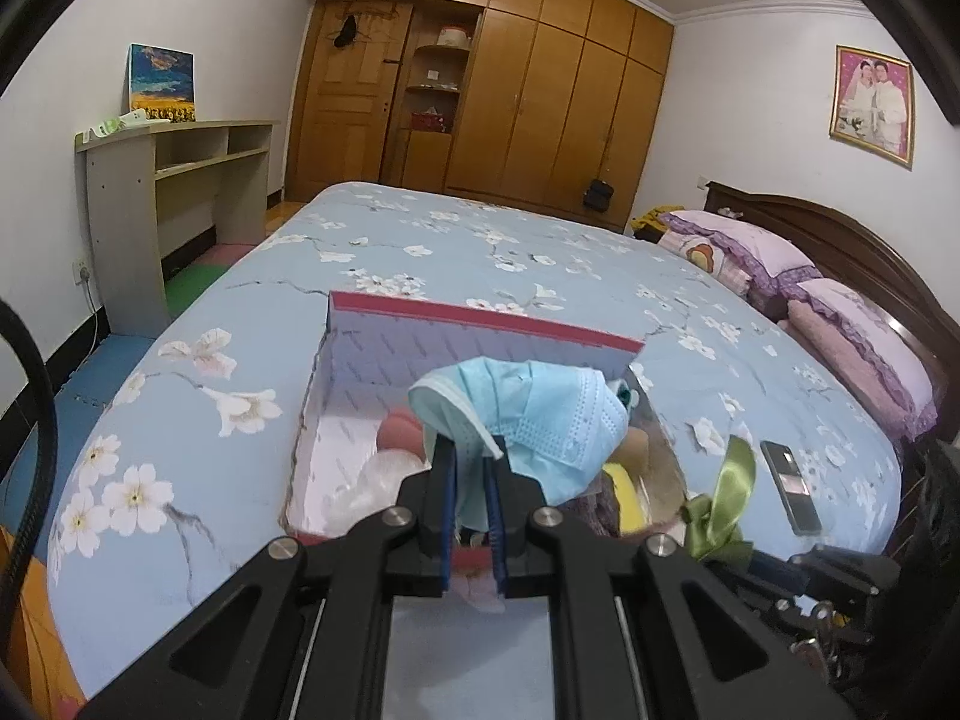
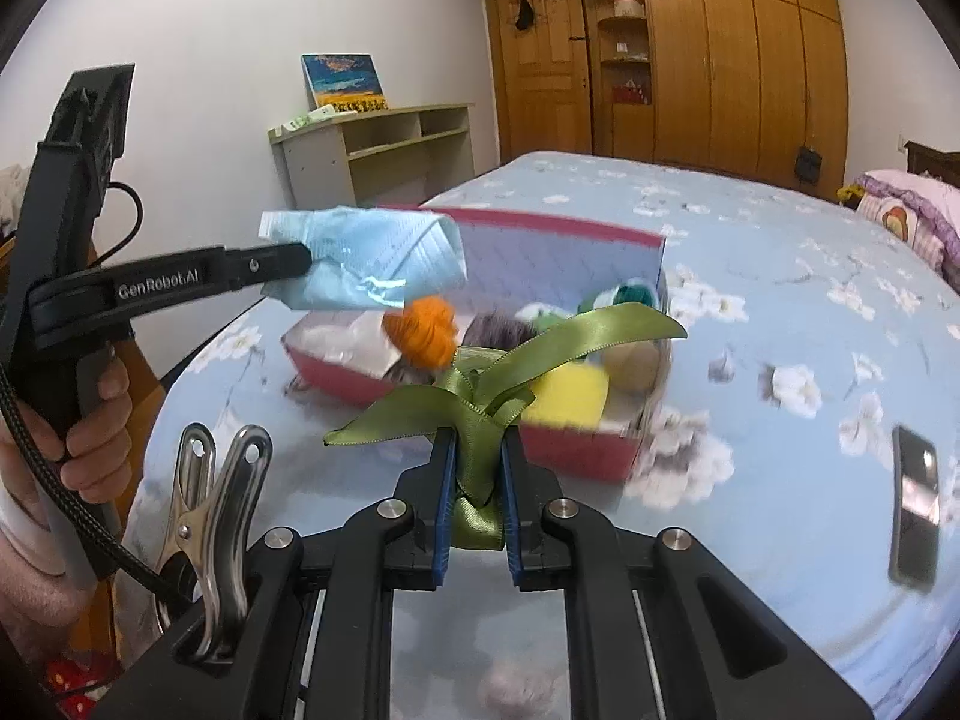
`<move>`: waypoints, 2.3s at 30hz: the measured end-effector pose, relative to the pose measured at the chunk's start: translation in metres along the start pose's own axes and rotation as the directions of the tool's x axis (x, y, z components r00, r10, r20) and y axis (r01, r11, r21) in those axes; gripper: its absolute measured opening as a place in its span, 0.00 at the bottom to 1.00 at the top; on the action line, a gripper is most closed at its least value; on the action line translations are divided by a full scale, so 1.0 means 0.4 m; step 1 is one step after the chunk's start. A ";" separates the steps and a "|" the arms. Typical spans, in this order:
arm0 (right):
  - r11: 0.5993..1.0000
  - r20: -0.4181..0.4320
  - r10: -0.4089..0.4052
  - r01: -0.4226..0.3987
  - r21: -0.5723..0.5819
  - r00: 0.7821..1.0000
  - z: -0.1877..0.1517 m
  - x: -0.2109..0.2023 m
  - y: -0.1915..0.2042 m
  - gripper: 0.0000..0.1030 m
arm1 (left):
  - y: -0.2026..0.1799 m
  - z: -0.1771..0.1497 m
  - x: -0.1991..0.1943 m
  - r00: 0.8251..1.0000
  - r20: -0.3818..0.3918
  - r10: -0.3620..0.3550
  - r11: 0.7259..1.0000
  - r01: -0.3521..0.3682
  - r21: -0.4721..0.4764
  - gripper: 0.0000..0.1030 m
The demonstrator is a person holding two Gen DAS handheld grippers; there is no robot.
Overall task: Organize soft objects
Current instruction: 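Carry the ribbon bow with the right tool while the left tool carries the mask over the box, then open the right tool to drop the ribbon while the left tool drops the mask in the box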
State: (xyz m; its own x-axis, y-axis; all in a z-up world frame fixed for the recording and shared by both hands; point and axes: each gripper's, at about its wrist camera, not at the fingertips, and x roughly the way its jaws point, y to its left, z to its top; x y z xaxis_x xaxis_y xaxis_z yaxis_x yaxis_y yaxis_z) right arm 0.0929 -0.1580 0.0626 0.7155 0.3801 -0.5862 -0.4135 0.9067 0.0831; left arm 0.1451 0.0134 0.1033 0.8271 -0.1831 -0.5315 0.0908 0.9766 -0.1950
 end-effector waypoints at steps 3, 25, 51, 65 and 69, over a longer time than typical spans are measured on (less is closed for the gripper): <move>1.000 0.009 -0.009 0.009 -0.005 1.000 0.029 0.015 -0.009 0.14 | 0.005 0.017 0.023 1.000 0.000 0.012 1.000 -0.012 0.001 0.09; 0.998 0.012 -0.062 0.061 0.031 0.998 0.116 0.160 -0.087 0.14 | 0.069 0.055 0.219 0.986 -0.031 0.161 0.987 -0.161 0.015 0.09; 0.994 -0.028 -0.100 0.101 0.047 0.995 0.110 0.251 -0.120 0.25 | 0.069 0.036 0.288 0.974 -0.077 0.212 0.977 -0.209 0.038 0.45; 0.990 0.027 -0.130 0.129 0.051 0.991 0.118 0.202 -0.109 0.42 | 0.053 0.030 0.217 0.980 -0.065 0.189 0.981 -0.186 0.048 0.53; 0.991 0.041 -0.131 0.129 0.044 0.991 0.123 0.181 -0.095 0.42 | 0.043 0.021 0.188 0.981 -0.062 0.182 0.982 -0.179 0.054 0.53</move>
State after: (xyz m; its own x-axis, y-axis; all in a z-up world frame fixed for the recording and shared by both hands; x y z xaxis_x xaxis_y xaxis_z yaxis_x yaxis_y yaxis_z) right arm 0.1881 -0.1559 0.0566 0.7859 0.2656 -0.5584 -0.2927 0.9553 0.0425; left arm 0.2135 0.0176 0.0670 0.7938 -0.0085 -0.6081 -0.0289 0.9982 -0.0516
